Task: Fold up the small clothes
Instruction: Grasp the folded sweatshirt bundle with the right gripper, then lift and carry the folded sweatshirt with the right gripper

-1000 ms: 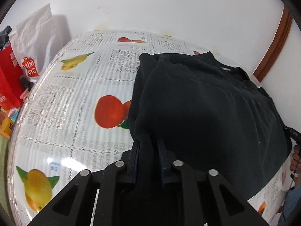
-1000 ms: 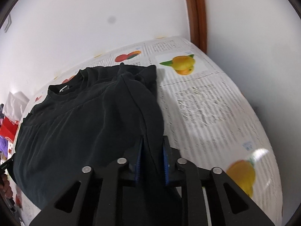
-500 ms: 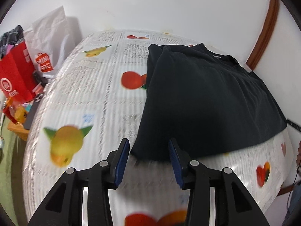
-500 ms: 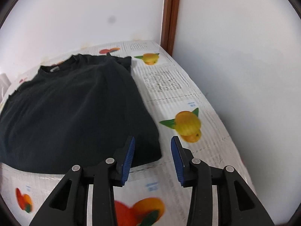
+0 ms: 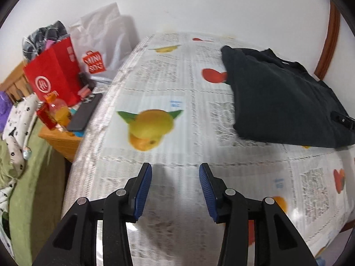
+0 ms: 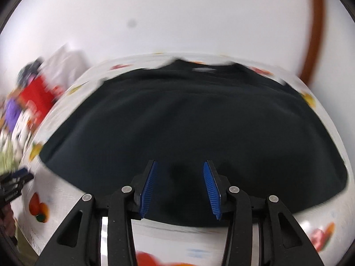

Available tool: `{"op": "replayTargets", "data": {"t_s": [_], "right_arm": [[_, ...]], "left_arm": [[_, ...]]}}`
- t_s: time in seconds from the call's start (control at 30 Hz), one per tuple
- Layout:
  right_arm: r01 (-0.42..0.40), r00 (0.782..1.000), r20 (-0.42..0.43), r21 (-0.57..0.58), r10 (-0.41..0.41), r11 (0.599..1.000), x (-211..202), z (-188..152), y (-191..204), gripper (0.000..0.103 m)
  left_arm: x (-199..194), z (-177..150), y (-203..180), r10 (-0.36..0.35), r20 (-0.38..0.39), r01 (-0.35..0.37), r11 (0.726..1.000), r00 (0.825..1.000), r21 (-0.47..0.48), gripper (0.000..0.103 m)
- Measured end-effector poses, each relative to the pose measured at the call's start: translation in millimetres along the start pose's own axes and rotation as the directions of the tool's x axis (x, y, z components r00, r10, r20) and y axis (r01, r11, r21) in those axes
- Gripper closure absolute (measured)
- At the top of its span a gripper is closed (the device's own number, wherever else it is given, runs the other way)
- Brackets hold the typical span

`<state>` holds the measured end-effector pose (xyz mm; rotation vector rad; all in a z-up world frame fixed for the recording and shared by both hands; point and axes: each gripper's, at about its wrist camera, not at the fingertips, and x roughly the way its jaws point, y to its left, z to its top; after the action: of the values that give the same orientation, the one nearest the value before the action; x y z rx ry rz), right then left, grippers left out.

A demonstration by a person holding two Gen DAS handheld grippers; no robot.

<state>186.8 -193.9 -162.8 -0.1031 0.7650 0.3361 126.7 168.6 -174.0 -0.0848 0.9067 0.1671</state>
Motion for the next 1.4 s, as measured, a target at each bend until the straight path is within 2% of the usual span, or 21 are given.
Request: {"op": "replayTargets", "data": {"t_s": [0.07,0.23,0.47,0.57,0.7,0.87,1.03,1.13,1.23,1.27,1.33,1.4], "right_arm": [[-0.033,0.999,0.015,-0.028,0.033,0.999,4.7,1.2,29.9,0.058],[-0.075,0.997,-0.011,-0.134,0.074,0.988,9.3,-8.8,85.2,0.057],[-0.096,0.995,-0.014,-0.367,0.097,0.925,-3.5,-27.5,151.6,0.048],[-0.094,0.995,-0.024,-0.442,0.093,0.892,3.0,-29.9,170.6,0.044],[-0.076,0.997,-0.042,-0.498,0.063,0.864,17.8,-33.2,183.3,0.044],[-0.055,0.998,-0.021,-0.519,0.051,0.853,30.6,-25.9,193.8,0.044],[0.008,0.999,0.037,-0.554,0.015,0.833,41.1,-21.5,210.1,0.045],[0.009,0.999,0.046,-0.549,0.019,0.836,47.2,-15.9,216.5,0.051],[0.022,0.999,0.044,-0.536,0.001,0.844,53.9,-8.8,217.7,0.072],[0.030,0.999,0.051,-0.535,-0.003,0.844,53.7,-7.3,217.7,0.083],[-0.007,0.999,0.039,-0.507,0.030,0.862,49.2,0.0,211.5,0.087],[-0.075,0.995,0.030,-0.443,0.098,0.894,38.3,12.4,195.5,0.088]], "left_arm": [[3.2,1.5,7.0,0.010,-0.004,-0.010,1.000,1.000,-0.021,0.060],[7.9,3.0,13.5,0.062,0.016,-0.061,0.997,0.998,-0.038,0.057],[19.1,13.6,25.6,0.101,0.033,-0.099,0.992,0.994,-0.075,0.052],[23.5,16.3,30.8,0.111,0.031,-0.108,0.991,0.993,-0.083,0.046],[24.6,14.0,33.4,0.104,0.044,-0.100,0.990,0.994,-0.095,0.045],[25.1,14.3,34.8,0.096,0.042,-0.091,0.991,0.995,-0.101,0.045],[25.6,13.8,35.4,0.094,0.040,-0.090,0.991,0.995,-0.100,0.045],[24.8,11.7,36.0,0.088,0.045,-0.083,0.991,0.995,-0.105,0.044],[23.9,9.8,32.9,0.106,0.051,-0.101,0.990,0.993,-0.095,0.042],[23.7,9.6,32.0,0.110,0.052,-0.105,0.990,0.993,-0.092,0.042],[23.7,9.6,32.3,0.110,0.052,-0.104,0.990,0.993,-0.093,0.042],[23.7,9.7,32.7,0.106,0.052,-0.101,0.990,0.993,-0.095,0.042]]}}
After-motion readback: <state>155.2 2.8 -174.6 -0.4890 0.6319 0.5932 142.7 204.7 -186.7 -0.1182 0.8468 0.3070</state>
